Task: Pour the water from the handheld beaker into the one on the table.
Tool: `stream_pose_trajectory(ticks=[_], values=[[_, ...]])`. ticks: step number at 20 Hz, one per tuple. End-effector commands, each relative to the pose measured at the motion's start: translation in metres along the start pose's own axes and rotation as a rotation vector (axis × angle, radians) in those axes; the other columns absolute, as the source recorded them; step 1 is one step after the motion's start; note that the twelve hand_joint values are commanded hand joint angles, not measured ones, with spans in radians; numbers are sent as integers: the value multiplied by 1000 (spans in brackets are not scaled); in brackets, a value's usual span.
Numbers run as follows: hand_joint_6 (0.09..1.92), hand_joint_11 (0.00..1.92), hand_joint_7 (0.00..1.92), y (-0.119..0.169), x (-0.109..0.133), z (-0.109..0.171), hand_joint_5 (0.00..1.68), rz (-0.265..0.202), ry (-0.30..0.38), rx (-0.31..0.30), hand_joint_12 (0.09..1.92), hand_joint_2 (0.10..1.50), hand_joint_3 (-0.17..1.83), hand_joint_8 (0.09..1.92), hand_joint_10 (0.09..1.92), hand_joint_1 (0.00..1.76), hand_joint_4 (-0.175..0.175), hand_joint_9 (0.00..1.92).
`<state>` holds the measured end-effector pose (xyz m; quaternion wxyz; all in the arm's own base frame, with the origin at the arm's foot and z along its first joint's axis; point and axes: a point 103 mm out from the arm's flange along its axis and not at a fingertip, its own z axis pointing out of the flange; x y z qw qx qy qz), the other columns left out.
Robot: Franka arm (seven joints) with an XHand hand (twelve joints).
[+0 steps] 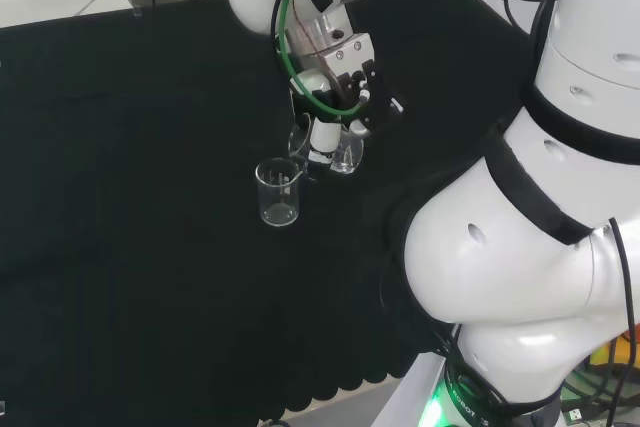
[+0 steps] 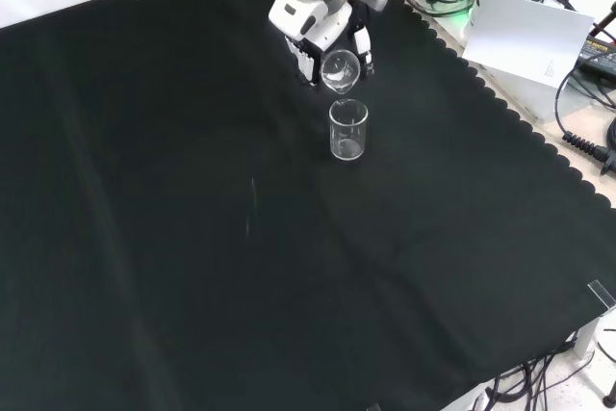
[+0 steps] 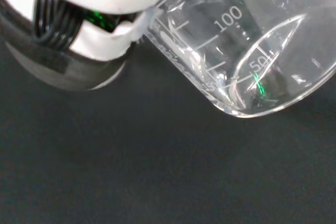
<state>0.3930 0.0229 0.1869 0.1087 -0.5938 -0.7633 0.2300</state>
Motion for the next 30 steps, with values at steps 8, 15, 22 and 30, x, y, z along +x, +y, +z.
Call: stream_pose_trajectory(ticks=[8, 15, 22, 30], values=[[676, 1370, 1334, 5, 12, -2, 1279, 8, -129, 59, 679, 589, 760, 655, 281, 1317, -175, 1734], [679, 1369, 1333, 6, 18, -6, 1278, 16, -184, 78, 679, 589, 762, 659, 290, 1317, -175, 1731], [682, 1369, 1332, 7, 21, -8, 1277, 31, -223, 95, 680, 588, 763, 662, 299, 1317, -175, 1726], [685, 1365, 1330, 6, 23, -13, 1275, 53, -280, 121, 679, 588, 765, 665, 308, 1317, -175, 1722]])
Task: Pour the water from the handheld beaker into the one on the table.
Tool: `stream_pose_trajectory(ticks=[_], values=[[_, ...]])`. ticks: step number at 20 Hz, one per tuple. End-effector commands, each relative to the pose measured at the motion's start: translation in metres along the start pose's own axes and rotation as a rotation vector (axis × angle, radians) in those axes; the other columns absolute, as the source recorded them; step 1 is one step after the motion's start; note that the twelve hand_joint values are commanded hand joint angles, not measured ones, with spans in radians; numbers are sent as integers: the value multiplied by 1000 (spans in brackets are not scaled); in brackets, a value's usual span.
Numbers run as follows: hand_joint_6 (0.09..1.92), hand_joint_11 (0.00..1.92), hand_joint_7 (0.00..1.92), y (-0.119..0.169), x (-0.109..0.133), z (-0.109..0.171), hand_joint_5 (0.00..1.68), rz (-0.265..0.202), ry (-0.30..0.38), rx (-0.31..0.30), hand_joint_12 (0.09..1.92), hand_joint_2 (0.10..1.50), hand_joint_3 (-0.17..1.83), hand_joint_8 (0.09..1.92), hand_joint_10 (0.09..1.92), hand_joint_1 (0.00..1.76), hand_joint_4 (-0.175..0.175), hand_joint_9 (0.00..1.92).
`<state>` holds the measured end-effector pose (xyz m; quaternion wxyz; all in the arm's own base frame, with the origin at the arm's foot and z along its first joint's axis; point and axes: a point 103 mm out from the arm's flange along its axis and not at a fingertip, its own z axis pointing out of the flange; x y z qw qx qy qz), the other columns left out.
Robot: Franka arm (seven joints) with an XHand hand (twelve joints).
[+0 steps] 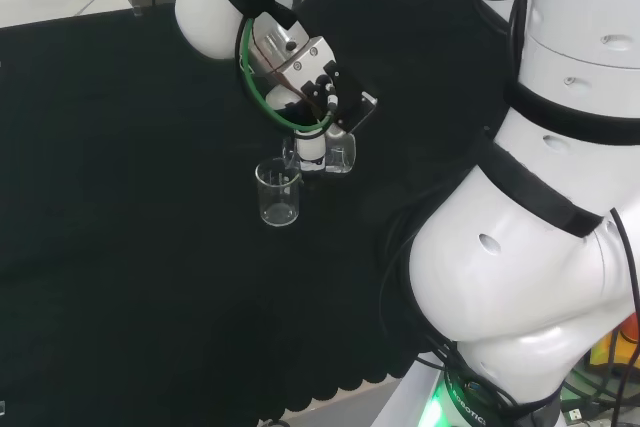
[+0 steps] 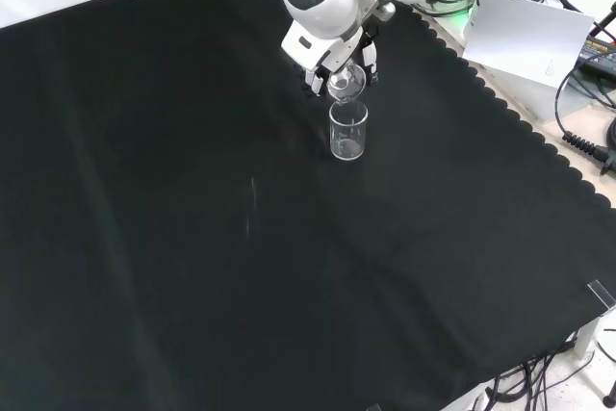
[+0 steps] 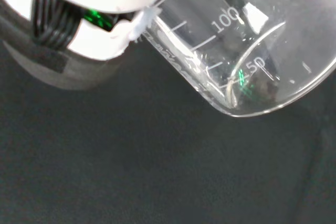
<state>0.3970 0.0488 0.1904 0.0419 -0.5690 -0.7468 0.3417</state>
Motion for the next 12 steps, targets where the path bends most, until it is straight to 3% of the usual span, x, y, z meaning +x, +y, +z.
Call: stream_pose_trajectory(ticks=[1, 12], values=[[686, 1365, 1330, -1, -1, -3, 1275, 19, -44, 21, 679, 588, 765, 665, 310, 1316, -175, 1722], [689, 1365, 1328, -5, 1, -10, 1273, 40, -98, 37, 681, 588, 766, 668, 322, 1316, -175, 1716]])
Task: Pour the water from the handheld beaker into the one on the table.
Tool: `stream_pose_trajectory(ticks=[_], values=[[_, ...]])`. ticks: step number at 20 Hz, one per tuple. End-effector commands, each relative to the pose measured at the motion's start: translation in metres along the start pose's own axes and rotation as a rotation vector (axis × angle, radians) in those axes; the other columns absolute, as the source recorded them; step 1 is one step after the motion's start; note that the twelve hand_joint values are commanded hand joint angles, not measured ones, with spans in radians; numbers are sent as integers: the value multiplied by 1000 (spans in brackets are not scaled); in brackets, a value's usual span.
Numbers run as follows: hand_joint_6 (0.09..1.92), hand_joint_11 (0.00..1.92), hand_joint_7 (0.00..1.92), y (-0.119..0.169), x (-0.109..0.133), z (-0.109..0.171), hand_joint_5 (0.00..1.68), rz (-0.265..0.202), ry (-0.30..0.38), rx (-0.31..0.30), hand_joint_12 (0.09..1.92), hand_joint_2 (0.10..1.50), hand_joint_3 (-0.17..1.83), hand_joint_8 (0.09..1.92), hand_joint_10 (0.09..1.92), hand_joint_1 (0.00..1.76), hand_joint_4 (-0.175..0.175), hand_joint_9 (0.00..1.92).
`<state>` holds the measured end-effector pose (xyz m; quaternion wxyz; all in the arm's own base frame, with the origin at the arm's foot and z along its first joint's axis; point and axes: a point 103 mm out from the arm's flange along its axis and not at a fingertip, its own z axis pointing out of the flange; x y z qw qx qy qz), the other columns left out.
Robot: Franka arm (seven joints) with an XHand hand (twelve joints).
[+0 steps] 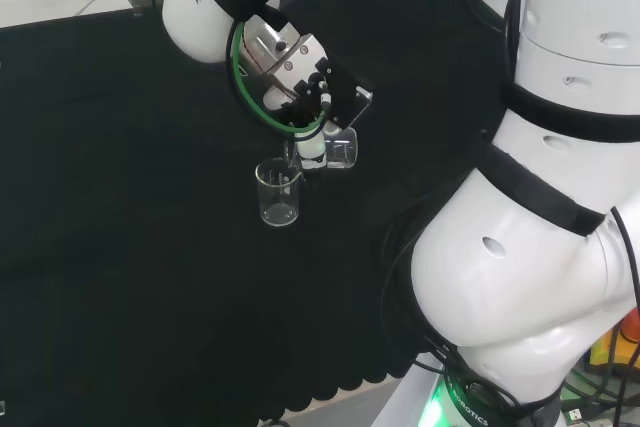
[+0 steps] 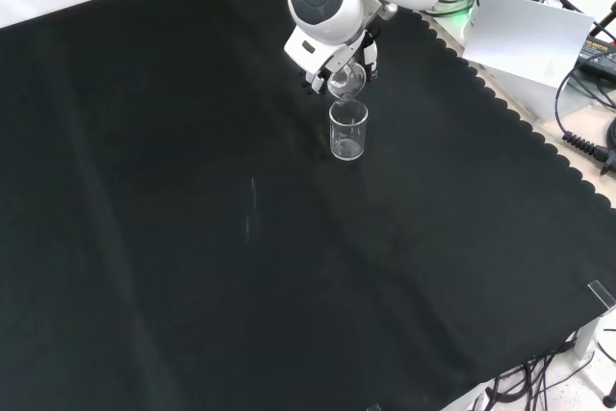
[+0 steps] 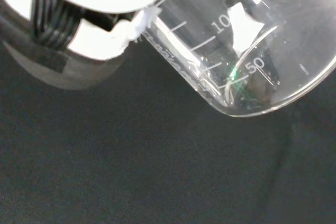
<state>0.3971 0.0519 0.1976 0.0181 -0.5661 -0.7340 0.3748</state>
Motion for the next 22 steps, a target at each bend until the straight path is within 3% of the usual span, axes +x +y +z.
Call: stream_pose_trajectory(ticks=[1, 22], values=[[689, 1365, 1328, -1, 0, -3, 1273, 12, -27, 8, 682, 588, 766, 669, 323, 1316, -175, 1715], [695, 1364, 1326, 0, 14, -16, 1271, 29, -120, 52, 683, 589, 767, 674, 346, 1316, -175, 1704]])
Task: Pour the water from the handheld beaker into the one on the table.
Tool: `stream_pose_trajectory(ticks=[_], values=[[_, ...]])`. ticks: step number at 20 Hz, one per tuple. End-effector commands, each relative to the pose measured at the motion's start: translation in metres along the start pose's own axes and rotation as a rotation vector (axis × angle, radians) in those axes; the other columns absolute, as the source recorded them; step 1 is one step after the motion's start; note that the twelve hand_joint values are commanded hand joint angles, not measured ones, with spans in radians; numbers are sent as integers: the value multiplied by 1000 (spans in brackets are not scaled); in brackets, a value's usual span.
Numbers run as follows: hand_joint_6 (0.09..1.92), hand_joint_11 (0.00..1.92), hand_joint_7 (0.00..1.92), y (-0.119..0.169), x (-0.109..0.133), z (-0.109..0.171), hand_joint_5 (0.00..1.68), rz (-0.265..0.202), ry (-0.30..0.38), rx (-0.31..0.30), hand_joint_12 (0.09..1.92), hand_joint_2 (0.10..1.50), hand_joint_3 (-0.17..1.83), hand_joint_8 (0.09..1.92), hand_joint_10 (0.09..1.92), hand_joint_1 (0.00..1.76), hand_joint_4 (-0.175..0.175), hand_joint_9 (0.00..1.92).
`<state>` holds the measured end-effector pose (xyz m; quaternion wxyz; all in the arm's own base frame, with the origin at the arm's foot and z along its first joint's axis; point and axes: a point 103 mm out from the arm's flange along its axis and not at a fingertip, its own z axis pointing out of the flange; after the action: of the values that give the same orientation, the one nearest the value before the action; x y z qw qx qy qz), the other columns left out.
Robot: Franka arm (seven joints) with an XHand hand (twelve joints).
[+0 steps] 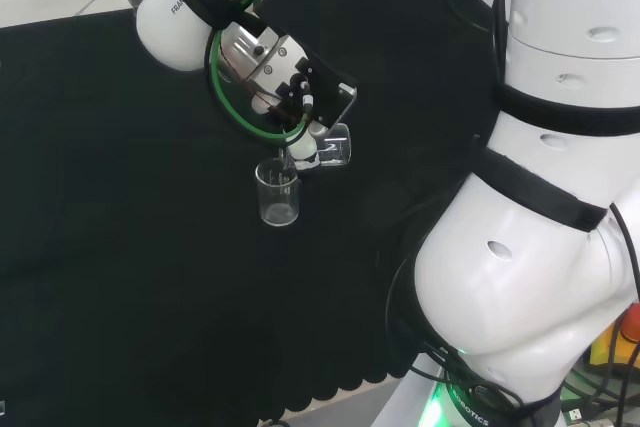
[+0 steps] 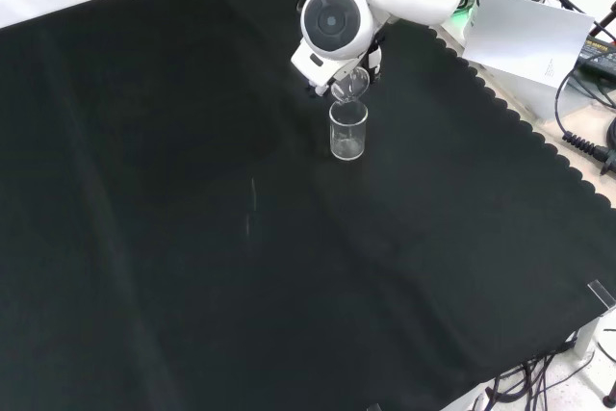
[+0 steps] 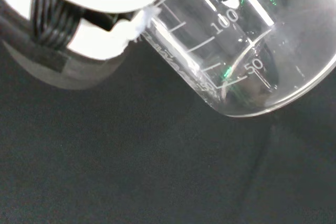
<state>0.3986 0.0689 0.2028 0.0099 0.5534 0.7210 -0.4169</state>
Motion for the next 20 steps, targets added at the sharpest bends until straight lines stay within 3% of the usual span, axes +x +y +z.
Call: stream_pose_trajectory(ticks=[1, 20], values=[[695, 1364, 1326, 1, 2, -3, 1271, 10, -26, 14, 683, 589, 767, 674, 347, 1316, -175, 1704], [698, 1365, 1324, -2, 10, -13, 1269, 15, -80, 35, 683, 590, 767, 676, 365, 1316, -175, 1694]])
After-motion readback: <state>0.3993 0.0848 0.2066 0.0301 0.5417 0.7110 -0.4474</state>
